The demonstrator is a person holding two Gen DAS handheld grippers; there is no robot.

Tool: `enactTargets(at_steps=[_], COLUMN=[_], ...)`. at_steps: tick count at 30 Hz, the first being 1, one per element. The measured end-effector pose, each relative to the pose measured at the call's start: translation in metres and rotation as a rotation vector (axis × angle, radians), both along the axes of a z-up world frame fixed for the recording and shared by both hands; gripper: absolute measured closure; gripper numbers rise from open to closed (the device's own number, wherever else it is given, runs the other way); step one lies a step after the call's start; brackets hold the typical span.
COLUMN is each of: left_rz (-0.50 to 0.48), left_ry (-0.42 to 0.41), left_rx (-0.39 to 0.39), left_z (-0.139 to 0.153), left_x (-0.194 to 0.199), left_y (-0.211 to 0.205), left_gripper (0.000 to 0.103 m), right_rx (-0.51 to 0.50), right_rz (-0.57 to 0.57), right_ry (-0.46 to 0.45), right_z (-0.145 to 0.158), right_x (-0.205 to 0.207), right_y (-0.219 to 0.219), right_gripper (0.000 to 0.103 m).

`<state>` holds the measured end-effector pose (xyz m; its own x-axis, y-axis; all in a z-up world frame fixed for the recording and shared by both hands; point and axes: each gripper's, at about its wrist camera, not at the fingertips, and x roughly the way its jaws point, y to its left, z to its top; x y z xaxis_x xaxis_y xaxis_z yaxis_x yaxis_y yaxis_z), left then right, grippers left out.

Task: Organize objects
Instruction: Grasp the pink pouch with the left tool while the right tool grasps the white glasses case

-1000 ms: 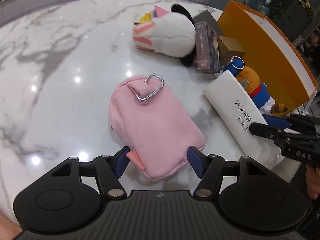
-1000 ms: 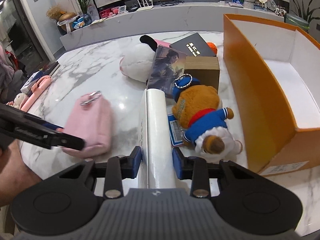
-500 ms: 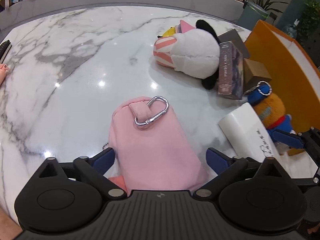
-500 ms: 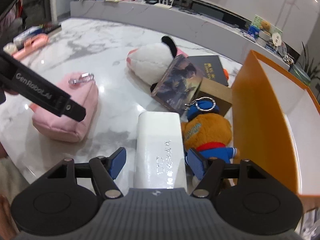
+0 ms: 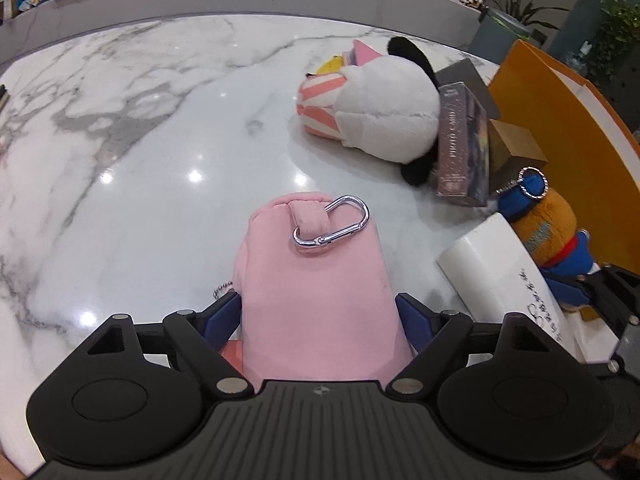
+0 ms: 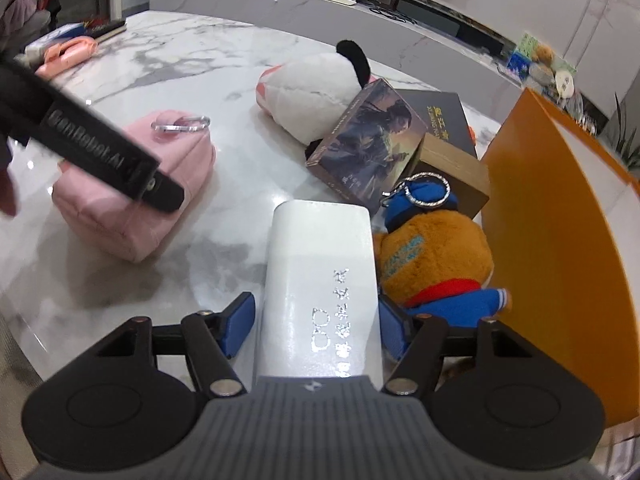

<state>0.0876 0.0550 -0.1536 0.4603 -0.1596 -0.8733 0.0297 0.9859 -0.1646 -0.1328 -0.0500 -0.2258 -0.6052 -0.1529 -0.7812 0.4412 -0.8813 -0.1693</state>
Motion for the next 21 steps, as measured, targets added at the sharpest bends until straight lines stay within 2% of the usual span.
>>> enactTargets(at_steps=[6,10,15,21], left_rz=[0.013,0.036,-0.001,-0.024], left_ry=[-0.049,-0.068,-0.004,0.016], left_rx=[-0.008,-0.030,-0.058,-0.069], left_z=[-0.001,-0.002,-0.001,0.002], left_x=[-0.009,-0.015,-0.014,-0.021], left_y=[0.002,0.008,0.009,0.008], left_gripper=[0.013,0.015,0.018,0.032], right_rx=[-0.096,-0.092,-0.092,-0.072], right_rz=[-0.070,-0.076,-0.073,-0.063], right_ry=[-0.059,-0.065,-0.087,-0.114], right_z=[-0.001,-0.001,-0.001,0.001], right_x=[-0.010,-0.010,-0.013,-0.018], right_y=[0.010,0.008,0.007,0.006], right_gripper=[0.039,0.039,0.039,0.040])
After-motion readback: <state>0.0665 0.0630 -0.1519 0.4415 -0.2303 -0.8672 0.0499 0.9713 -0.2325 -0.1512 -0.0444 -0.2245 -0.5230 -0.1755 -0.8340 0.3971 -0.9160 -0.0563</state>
